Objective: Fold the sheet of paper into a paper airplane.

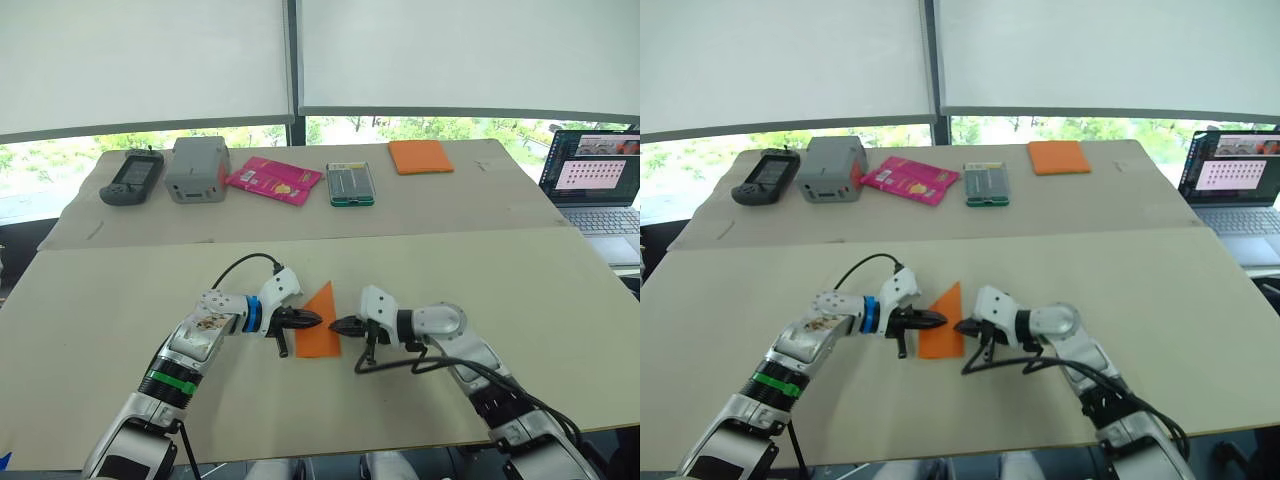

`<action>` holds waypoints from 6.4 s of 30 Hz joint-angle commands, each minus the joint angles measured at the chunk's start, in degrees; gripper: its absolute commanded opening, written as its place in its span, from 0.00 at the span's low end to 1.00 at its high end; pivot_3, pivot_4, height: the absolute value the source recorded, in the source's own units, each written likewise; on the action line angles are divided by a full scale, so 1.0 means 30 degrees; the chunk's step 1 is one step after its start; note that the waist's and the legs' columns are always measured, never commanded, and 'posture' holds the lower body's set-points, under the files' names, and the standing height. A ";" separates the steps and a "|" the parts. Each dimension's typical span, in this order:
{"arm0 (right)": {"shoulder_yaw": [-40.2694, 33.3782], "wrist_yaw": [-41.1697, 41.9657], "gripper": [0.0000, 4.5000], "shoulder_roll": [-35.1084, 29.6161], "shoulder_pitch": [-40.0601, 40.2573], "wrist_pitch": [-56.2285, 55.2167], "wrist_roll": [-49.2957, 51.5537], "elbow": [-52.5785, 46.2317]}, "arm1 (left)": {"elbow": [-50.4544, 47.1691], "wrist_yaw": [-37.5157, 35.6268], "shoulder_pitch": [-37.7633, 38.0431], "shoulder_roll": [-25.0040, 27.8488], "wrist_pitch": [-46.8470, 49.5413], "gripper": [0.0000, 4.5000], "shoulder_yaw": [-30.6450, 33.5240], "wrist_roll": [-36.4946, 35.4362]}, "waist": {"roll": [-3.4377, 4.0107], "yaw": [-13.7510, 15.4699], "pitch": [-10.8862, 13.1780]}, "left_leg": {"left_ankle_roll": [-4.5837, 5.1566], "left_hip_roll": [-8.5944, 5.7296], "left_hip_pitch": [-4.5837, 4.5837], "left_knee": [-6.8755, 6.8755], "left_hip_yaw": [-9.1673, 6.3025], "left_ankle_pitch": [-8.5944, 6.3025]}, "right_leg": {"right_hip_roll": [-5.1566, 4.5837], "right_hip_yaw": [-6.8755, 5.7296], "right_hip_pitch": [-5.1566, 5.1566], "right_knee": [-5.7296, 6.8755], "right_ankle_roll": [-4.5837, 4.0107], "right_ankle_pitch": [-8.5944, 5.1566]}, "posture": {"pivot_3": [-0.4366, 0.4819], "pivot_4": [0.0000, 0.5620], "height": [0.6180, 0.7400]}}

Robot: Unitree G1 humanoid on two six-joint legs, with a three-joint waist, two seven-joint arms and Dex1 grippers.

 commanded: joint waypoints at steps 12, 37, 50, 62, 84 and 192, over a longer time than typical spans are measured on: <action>-0.0699 0.1517 0.00 -0.1864 0.2361 0.3107 0.2731 -0.3944 | 0.0527 -0.0193 0.0076 0.0238 0.0267 0.01 -0.0322 0.0256 | -0.0016 0.0124 -0.0012 | 0.0011 0.0006 0.0030 0.0001 0.0006 -0.0007 | -0.0028 0.0001 0.0041 -0.0041 0.0000 0.0000 | 0.48 0.27 1.00; 0.1512 -0.3411 0.00 0.1038 -0.1947 0.4772 -0.0555 0.0293 | 0.5247 0.0921 -0.3630 -0.1319 -0.1746 0.01 0.0287 0.1110 | -0.0022 0.0261 0.0004 | -0.0070 -0.0041 -0.0048 0.0042 0.0002 0.0049 | 0.0010 -0.0021 -0.0032 0.0008 0.0005 0.0003 | 0.48 0.27 1.00; 0.1460 -0.3299 0.00 0.1052 -0.1432 0.5581 -0.0303 -0.0524 | 1.5710 0.1692 -0.8521 -0.4565 -0.7788 0.01 0.0452 0.2932 | -0.0027 0.0269 0.0002 | -0.0017 -0.0058 -0.0047 0.0056 0.0007 0.0028 | 0.0024 -0.0037 -0.0031 0.0031 0.0006 0.0003 | 0.48 0.27 1.00; 0.1287 -0.3181 0.00 0.1079 -0.1428 0.5825 -0.0221 -0.0246 | 1.4090 0.0382 -0.6934 -0.3224 -0.8141 0.01 0.1268 0.3031 | -0.0027 0.0021 0.0001 | 0.0001 -0.0048 -0.0046 0.0057 0.0004 0.0016 | 0.0032 -0.0032 -0.0038 0.0042 0.0009 0.0004 | 0.48 0.27 1.00; 0.1437 -0.2182 0.00 0.1157 -0.2420 0.4879 -0.0394 0.0950 | -0.2213 -0.0144 0.2243 0.1703 0.1031 0.01 0.2523 -0.0486 | -0.0011 0.0006 -0.0007 | -0.0007 -0.0010 0.0095 0.0000 -0.0008 0.0010 | -0.0024 0.0002 0.0001 0.0019 0.0005 0.0003 | 0.48 0.27 1.00; -0.3697 -0.1452 0.00 -0.5626 -0.0463 0.7205 0.4778 -0.8641 | -0.0521 2.1113 -0.6762 -1.0688 2.2404 0.00 2.1878 -0.8080 | -0.0248 0.0608 0.0177 | -0.0063 -0.0094 -0.0355 0.0325 -0.0051 0.0043 | -0.0152 0.0020 -0.0169 0.0064 0.0136 0.0020 | 0.48 0.27 1.00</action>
